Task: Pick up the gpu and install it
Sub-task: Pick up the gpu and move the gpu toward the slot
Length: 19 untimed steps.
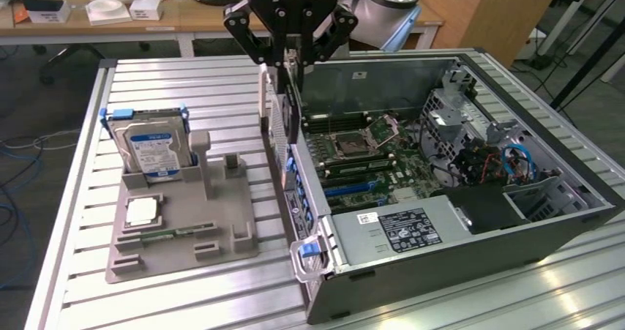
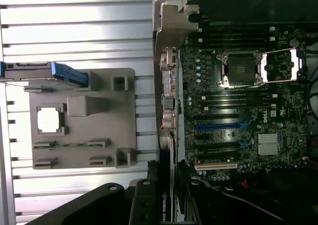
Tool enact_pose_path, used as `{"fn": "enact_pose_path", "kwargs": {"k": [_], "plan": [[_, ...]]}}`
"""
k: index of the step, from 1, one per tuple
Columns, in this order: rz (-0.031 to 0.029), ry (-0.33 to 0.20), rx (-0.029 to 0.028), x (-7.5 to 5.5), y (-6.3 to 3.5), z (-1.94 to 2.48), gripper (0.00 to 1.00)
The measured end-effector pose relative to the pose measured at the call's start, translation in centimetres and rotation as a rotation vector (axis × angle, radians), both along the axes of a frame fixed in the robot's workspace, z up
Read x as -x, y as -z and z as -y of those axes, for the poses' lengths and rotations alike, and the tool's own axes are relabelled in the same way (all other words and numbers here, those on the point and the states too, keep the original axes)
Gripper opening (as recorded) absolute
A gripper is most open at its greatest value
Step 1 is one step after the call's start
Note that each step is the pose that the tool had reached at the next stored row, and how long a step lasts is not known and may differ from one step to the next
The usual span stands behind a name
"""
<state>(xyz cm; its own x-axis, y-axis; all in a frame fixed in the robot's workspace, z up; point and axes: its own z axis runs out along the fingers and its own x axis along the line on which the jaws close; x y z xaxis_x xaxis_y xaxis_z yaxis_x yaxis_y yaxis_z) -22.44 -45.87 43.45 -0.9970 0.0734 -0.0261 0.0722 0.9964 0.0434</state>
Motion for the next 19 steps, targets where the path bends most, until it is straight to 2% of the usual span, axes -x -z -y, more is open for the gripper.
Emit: {"fn": "enact_pose_path", "kwargs": {"k": [19], "plan": [[0.0, -0.001, 0.0, -1.8, 0.06, 0.0, 0.26]]}}
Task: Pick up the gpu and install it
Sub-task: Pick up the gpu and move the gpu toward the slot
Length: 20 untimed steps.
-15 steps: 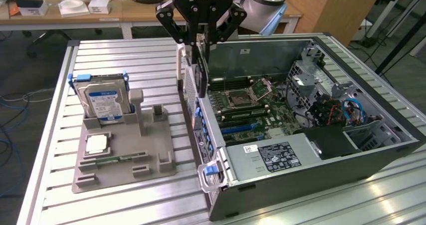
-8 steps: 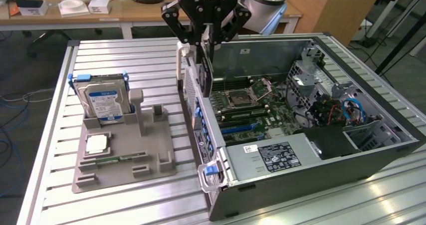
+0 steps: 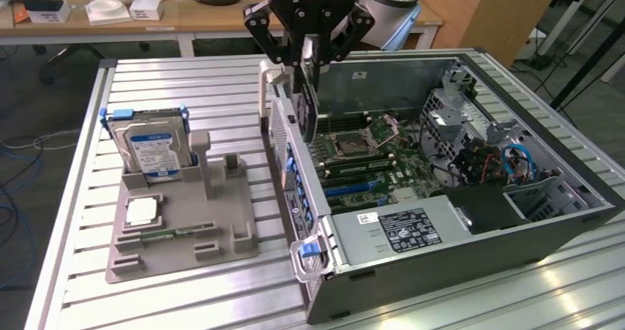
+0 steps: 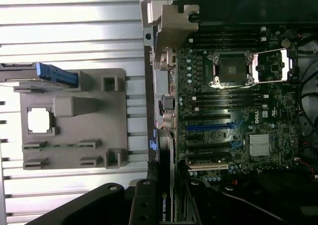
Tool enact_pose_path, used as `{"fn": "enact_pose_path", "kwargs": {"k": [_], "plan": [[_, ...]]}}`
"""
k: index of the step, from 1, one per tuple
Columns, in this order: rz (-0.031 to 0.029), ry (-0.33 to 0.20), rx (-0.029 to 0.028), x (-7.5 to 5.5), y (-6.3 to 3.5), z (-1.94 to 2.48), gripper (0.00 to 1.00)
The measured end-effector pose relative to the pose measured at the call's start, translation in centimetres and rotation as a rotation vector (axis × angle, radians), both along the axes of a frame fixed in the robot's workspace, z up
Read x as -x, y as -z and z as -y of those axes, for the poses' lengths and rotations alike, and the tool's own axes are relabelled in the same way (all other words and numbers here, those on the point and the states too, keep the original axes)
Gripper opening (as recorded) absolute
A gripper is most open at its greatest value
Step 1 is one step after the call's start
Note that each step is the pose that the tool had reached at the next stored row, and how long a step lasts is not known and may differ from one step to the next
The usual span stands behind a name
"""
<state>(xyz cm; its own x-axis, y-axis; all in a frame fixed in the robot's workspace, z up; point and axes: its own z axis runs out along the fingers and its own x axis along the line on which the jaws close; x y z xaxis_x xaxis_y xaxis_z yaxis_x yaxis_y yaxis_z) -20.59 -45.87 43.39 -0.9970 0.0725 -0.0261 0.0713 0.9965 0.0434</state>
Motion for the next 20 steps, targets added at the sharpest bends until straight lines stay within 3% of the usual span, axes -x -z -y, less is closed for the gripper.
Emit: {"fn": "enact_pose_path", "kwargs": {"k": [20], "plan": [[0.0, -0.001, 0.0, -3.2, 0.04, 0.0, 0.26]]}}
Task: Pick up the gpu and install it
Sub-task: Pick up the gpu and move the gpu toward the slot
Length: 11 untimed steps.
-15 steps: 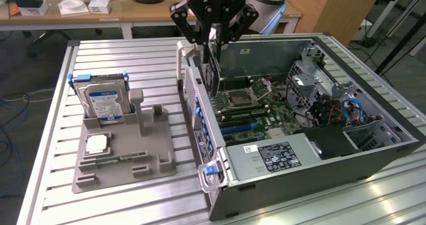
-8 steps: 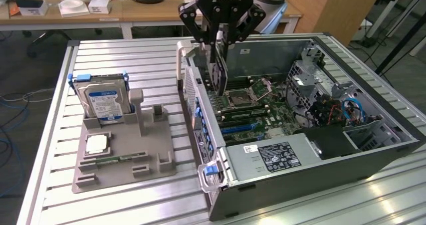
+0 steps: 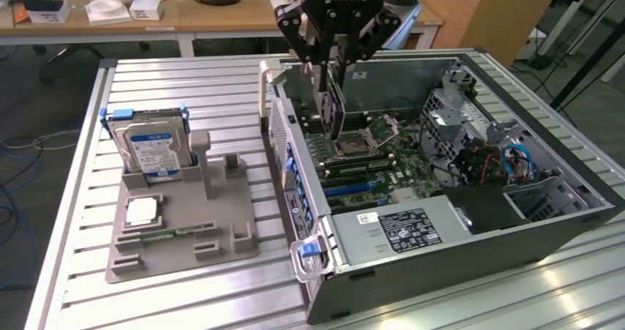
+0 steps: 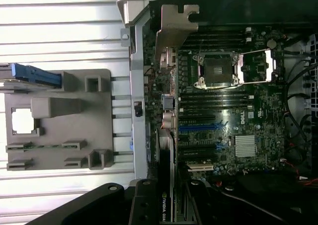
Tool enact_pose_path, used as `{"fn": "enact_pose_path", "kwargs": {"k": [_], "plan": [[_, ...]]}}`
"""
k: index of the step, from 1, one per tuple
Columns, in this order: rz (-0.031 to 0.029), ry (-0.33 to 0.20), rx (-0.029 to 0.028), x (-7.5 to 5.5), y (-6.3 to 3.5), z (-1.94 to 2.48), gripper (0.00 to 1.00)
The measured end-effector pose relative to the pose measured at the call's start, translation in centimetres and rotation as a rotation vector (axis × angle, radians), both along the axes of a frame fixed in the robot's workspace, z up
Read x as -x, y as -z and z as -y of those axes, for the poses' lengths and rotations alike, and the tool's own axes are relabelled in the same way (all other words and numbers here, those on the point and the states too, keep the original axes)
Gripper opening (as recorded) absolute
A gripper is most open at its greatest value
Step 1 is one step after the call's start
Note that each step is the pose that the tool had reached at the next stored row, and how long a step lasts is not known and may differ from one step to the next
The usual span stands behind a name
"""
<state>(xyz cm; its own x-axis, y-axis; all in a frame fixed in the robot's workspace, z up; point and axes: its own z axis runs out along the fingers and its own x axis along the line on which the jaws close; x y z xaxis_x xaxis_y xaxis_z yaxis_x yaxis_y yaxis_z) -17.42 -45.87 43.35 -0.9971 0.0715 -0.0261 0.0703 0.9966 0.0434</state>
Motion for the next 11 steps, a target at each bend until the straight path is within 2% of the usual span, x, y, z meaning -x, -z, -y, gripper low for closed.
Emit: {"fn": "enact_pose_path", "kwargs": {"k": [11], "plan": [[0.0, -0.001, 0.0, -1.9, 0.02, 0.0, 0.26]]}}
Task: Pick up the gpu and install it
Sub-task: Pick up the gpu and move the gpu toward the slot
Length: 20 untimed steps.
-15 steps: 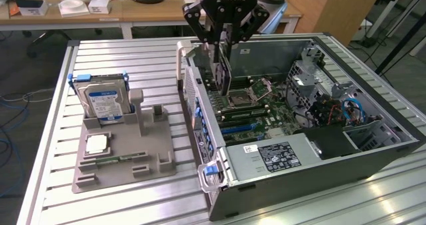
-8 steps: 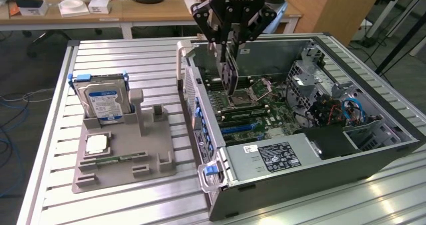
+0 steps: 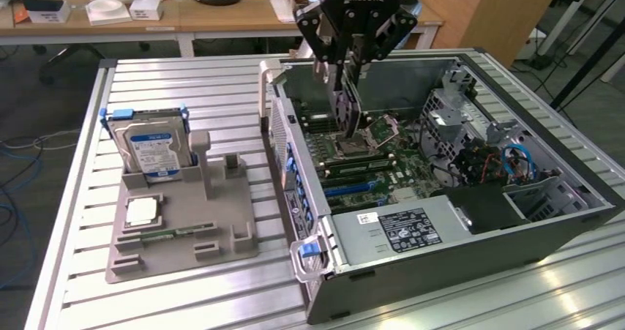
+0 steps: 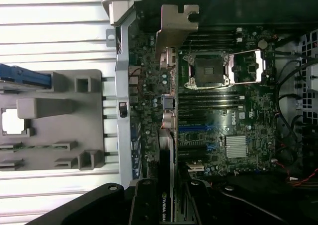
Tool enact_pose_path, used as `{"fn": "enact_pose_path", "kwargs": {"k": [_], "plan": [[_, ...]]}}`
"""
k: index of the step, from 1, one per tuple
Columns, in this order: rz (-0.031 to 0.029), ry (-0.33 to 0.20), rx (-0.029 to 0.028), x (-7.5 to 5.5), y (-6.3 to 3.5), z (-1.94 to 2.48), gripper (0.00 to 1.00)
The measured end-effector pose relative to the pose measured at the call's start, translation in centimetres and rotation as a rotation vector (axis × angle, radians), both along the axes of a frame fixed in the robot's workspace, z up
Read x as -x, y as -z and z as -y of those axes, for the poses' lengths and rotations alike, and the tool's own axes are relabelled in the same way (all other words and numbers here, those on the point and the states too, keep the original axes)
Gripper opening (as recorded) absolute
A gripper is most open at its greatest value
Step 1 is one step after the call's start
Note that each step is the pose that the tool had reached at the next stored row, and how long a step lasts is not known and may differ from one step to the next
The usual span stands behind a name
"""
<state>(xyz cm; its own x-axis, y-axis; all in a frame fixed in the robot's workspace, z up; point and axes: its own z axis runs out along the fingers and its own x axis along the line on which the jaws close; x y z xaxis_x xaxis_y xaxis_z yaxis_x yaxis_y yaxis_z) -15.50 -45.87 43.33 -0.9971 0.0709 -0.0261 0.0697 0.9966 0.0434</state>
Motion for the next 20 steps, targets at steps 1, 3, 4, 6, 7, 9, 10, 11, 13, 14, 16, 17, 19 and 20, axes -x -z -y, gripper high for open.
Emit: {"fn": "enact_pose_path", "kwargs": {"k": [1, 3, 4, 6, 7, 9, 10, 11, 13, 14, 16, 17, 19, 20], "plan": [[0.0, 0.0, 0.0, -0.2, 0.0, 0.0, 0.26], [0.0, 0.0, 0.0001, -0.5, 0.0, 0.0, 0.26], [0.0, 0.0, 0.0, -0.7, 0.01, 0.0, 0.26], [0.0, -0.001, 0.0, -1.2, 0.0, 0.0, 0.26], [0.0001, -0.001, 0.0, -1.4, 0.01, 0.0, 0.26], [0.0, -0.001, 0.0, -1.8, 0.01, 0.0, 0.26], [0.0001, -0.001, 0.0, -2.1, 0.01, 0.0, 0.26], [0.0, -0.001, 0.0001, -2.3, 0.01, 0.0, 0.26], [0.0, -0.001, 0.0001, -2.6, 0.01, 0.0, 0.26], [0.0, -0.001, 0.0001, -2.8, 0.01, 0.0, 0.26], [0.0, -0.002, 0.0, -3.2, 0.01, 0.0, 0.26], [0.0, -0.002, 0.0001, -3.4, 0.01, 0.0, 0.26], [0.0, -0.002, 0.0001, -3.8, 0.01, 0.0, 0.26], [0.0, -0.002, 0.0, -4.0, 0.02, 0.0, 0.26]]}}
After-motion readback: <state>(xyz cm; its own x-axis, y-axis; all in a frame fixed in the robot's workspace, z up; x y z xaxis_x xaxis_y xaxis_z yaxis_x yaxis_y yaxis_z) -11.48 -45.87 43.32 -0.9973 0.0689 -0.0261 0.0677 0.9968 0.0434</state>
